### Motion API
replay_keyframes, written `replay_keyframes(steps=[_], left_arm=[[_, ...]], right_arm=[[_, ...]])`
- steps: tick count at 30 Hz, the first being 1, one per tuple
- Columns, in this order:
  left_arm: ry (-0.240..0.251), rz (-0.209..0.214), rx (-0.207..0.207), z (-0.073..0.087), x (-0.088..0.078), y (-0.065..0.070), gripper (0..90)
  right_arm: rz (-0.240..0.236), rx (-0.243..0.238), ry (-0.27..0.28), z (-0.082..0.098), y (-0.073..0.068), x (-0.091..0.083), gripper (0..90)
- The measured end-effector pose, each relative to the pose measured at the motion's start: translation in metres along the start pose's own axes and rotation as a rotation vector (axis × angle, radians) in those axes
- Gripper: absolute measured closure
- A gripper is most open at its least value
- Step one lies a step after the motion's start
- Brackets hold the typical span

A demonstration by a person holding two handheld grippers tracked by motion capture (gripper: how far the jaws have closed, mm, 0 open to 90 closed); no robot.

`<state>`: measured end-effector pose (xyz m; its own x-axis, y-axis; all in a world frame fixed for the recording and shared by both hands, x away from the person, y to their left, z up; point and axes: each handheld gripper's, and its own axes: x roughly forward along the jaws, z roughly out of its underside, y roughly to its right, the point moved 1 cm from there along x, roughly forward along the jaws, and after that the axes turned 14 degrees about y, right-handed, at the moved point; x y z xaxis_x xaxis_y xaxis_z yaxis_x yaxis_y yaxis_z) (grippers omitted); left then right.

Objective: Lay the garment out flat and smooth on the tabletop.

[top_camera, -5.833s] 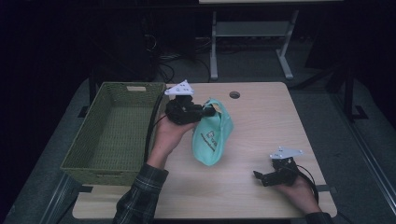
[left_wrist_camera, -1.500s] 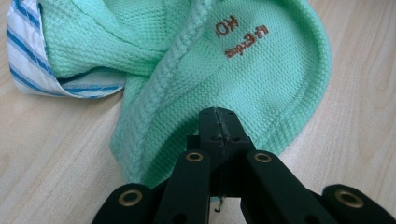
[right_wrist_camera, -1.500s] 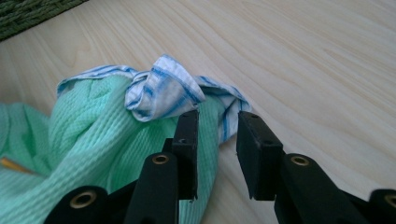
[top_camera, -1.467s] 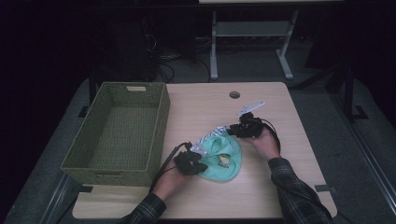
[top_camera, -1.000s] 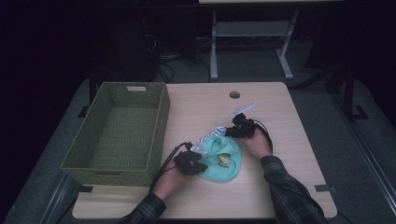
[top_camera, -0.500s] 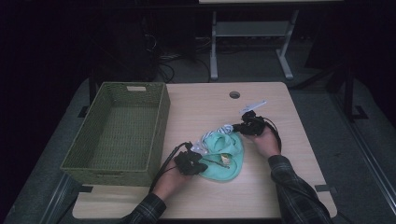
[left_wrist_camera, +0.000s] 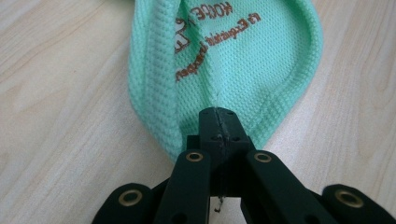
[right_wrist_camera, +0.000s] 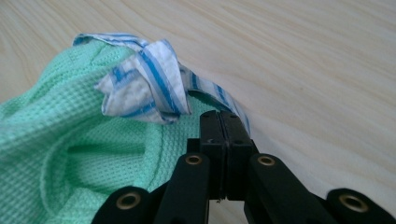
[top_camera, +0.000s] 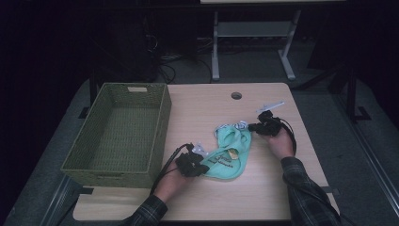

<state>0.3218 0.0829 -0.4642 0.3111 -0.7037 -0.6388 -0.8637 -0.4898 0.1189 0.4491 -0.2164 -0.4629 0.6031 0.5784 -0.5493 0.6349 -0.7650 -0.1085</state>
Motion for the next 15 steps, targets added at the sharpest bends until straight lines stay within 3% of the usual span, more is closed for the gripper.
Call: replay_keyframes(steps=[6,9,11,15], left_arm=[[0.000,-0.001,0.000,0.000,0.000,0.000,89.6],[-0.011,0.004,0.009,0.000,-0.001,-0.001,89.6],[0.003,0.001,-0.009,0.000,0.000,0.000,89.6],[-0.005,0.003,-0.002,0.000,0.000,-0.001,89.6]], right_arm=[[-0.023,0.001,0.019,-0.002,-0.001,-0.005,80.0],[-0.019,-0.022,0.047,-0.015,-0.003,-0.014,78.9],[-0.021,-0.028,0.072,-0.025,-0.006,-0.019,78.8],[-0.066,-0.046,0.081,-0.040,-0.017,-0.018,77.5]])
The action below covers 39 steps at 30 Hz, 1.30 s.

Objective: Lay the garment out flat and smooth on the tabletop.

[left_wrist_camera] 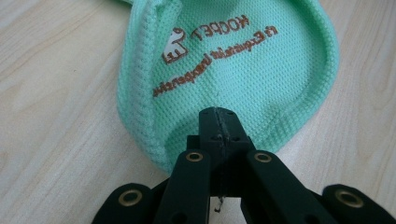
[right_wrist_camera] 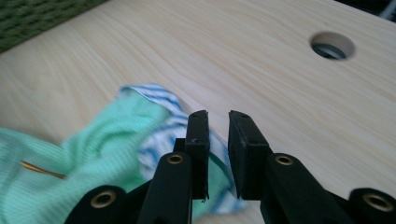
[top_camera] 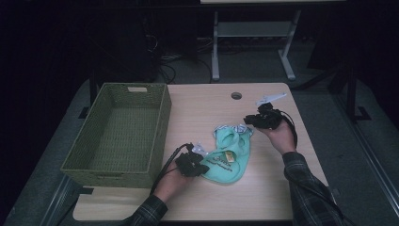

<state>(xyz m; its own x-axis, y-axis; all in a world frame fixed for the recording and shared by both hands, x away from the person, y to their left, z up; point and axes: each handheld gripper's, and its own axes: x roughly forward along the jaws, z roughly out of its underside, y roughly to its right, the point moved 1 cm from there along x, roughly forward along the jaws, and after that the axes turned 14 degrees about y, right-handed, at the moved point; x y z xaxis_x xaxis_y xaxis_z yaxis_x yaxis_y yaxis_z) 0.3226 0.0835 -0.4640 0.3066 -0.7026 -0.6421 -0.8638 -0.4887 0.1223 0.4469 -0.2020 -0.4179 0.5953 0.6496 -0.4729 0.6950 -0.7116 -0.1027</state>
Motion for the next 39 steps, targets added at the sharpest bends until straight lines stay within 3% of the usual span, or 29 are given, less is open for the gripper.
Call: replay_keyframes(steps=[6,15,31,36,39], left_arm=[[0.002,0.001,0.000,0.000,0.000,0.000,89.6],[-0.001,0.007,-0.006,0.001,0.000,-0.001,89.5],[0.007,0.011,-0.012,0.001,0.000,-0.001,89.5],[0.006,0.007,-0.012,0.000,0.000,-0.001,89.5],[0.005,0.006,-0.012,0.000,0.000,0.000,89.5]], right_arm=[[-0.067,-0.021,-0.014,-0.009,-0.022,0.024,75.4],[-0.117,-0.041,-0.079,-0.008,-0.045,0.057,73.5],[-0.109,-0.103,-0.185,0.013,-0.054,0.091,69.6],[-0.093,-0.097,-0.181,0.015,-0.054,0.090,83.5],[-0.101,-0.085,-0.173,0.016,-0.052,0.090,87.0]])
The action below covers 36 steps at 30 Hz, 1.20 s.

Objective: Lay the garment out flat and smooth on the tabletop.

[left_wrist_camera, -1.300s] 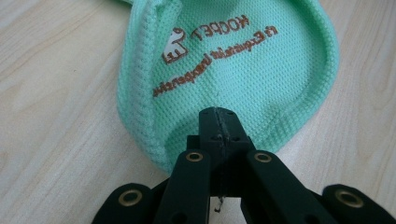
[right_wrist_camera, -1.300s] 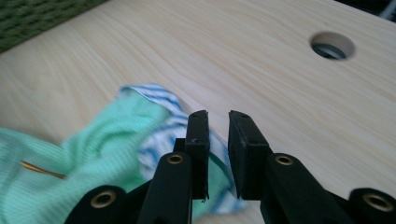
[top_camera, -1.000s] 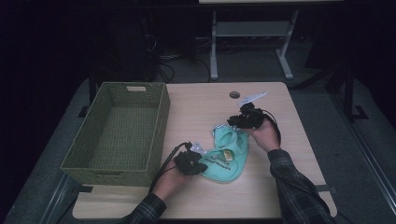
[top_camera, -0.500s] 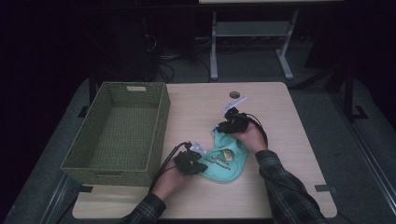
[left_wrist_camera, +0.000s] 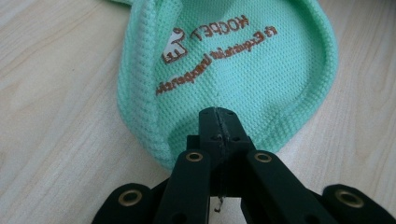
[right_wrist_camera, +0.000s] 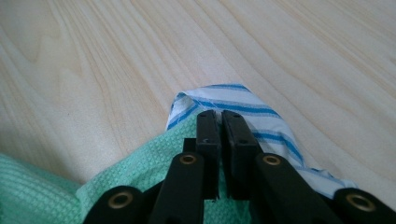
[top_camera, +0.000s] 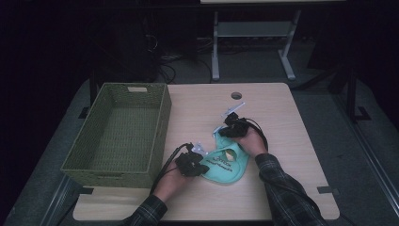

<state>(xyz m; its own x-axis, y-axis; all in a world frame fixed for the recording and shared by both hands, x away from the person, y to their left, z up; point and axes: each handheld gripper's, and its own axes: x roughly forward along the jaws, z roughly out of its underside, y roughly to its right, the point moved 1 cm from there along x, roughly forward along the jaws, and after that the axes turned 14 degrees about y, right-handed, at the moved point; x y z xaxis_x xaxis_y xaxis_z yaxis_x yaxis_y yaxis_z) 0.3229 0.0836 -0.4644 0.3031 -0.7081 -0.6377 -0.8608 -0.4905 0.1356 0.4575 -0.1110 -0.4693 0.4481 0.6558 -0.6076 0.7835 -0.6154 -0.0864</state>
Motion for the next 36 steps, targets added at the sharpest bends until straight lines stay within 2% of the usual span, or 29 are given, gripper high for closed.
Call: replay_keyframes(steps=[7,13,16,17,28,31,33,34,36], left_arm=[[-0.002,-0.001,0.004,0.000,0.000,0.000,89.5],[-0.003,-0.003,0.003,0.000,0.000,0.001,89.5],[-0.004,-0.002,0.006,0.000,0.000,0.001,89.5],[-0.016,0.001,0.021,-0.001,-0.001,0.000,89.6],[-0.008,-0.009,0.011,-0.001,0.000,0.002,89.6],[-0.008,-0.006,0.014,-0.001,0.000,0.001,89.5],[-0.007,-0.004,0.010,-0.001,0.000,0.001,89.6],[-0.007,-0.004,0.010,-0.001,0.000,0.001,89.5],[-0.007,-0.002,0.009,-0.001,0.000,0.001,89.5]], right_arm=[[0.014,-0.001,0.006,-0.001,-0.001,-0.001,89.2],[0.043,0.003,0.048,-0.012,0.001,-0.006,89.3],[0.077,0.006,0.068,-0.017,0.005,-0.009,89.4],[0.091,0.013,0.075,-0.019,0.007,-0.009,89.4],[0.218,0.066,0.125,-0.022,0.032,-0.013,89.5],[0.203,0.099,0.128,-0.018,0.036,-0.012,88.7],[0.171,0.098,0.153,-0.018,0.036,-0.013,85.0],[0.176,0.090,0.160,-0.018,0.035,-0.014,83.0],[0.157,0.098,0.176,-0.020,0.034,-0.018,78.4]])
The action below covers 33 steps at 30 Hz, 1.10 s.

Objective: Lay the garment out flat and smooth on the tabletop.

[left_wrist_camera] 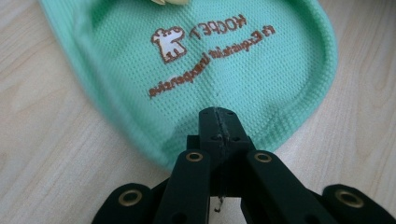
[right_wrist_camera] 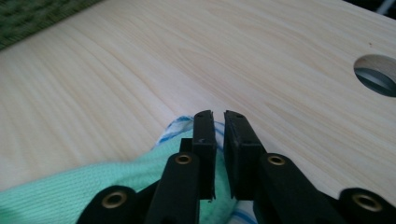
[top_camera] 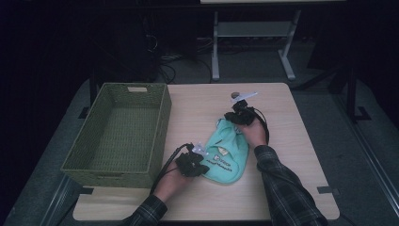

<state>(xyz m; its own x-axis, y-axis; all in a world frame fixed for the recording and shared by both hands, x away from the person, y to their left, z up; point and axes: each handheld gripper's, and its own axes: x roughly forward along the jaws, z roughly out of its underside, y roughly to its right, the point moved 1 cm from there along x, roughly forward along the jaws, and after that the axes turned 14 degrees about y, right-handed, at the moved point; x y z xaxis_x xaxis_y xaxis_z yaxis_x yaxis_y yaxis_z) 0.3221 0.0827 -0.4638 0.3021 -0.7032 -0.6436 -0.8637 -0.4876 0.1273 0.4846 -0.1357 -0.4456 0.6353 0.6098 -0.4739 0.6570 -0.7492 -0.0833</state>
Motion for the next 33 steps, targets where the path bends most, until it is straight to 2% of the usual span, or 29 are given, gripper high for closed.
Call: replay_keyframes(steps=[3,7,11,13,18,21,22,24,25,33], left_arm=[[0.000,-0.002,0.001,0.000,0.000,0.000,89.5],[-0.010,0.001,0.014,0.000,-0.001,-0.001,89.5],[0.003,-0.001,-0.001,0.000,0.000,0.000,89.6],[-0.001,0.000,0.013,0.000,0.000,-0.001,89.6],[-0.016,0.003,0.023,0.000,-0.001,-0.002,89.6],[-0.006,0.001,0.011,0.000,-0.001,-0.001,89.6],[-0.016,0.003,0.022,0.000,-0.001,-0.002,89.6],[-0.002,-0.001,0.006,0.000,0.000,-0.001,89.6],[-0.018,0.002,0.023,0.000,-0.001,-0.002,89.6],[-0.011,0.003,0.008,0.000,-0.001,-0.002,89.5]], right_arm=[[-0.011,0.003,0.014,-0.005,-0.001,-0.009,78.5],[-0.020,0.003,0.018,-0.009,-0.002,-0.023,89.6],[-0.033,0.004,0.015,-0.008,-0.002,-0.038,89.8],[-0.040,-0.006,0.013,-0.006,-0.003,-0.044,89.8],[-0.057,-0.022,0.003,0.004,-0.006,-0.060,89.8],[-0.065,-0.019,-0.002,0.011,-0.008,-0.067,89.8],[-0.067,-0.021,0.000,0.013,-0.008,-0.070,89.8],[-0.070,-0.018,0.000,0.018,-0.009,-0.074,89.8],[-0.072,-0.022,0.001,0.020,-0.010,-0.077,89.8],[-0.099,-0.043,0.004,0.043,-0.024,-0.094,89.8]])
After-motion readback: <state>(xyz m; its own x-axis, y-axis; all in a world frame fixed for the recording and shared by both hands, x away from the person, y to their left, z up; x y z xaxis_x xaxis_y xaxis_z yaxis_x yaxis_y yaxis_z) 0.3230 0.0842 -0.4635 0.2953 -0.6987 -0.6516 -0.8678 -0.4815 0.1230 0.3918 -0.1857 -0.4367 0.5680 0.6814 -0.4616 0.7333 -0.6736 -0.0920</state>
